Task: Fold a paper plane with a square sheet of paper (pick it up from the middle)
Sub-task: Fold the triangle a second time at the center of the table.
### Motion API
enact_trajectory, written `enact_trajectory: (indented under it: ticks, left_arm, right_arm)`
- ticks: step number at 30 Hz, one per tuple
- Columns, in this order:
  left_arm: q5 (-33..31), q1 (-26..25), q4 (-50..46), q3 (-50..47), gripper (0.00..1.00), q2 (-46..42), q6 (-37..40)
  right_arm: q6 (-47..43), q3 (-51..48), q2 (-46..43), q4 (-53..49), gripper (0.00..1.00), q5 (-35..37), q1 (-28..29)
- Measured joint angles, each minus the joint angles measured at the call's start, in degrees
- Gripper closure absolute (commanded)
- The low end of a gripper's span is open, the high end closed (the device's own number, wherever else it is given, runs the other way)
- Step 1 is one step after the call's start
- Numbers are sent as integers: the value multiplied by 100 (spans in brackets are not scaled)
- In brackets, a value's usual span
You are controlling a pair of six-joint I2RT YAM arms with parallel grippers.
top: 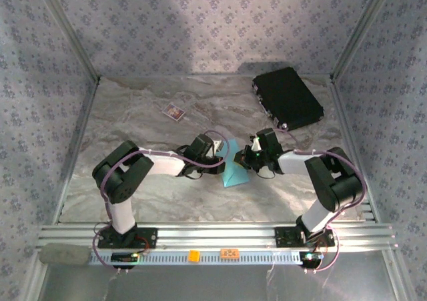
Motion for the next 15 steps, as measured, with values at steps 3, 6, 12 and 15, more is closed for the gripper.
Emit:
enact_trajectory:
  ticks: [3,6,12,15]
  left_arm:
    - [0,0,0,0,98,0,0]
    - [0,2,-2,0,98,0,0]
    - [-2,2,0,0,98,0,0]
    - [0,2,0,0,98,0,0]
  right_arm:
    - [0,-7,181,-79,100,48,-11]
    - [4,-55,236,-57,100,61,-44]
    - [9,-85,162,-118,100,-37,-186]
    - [-50,0,-13,-424,100,-33,-284]
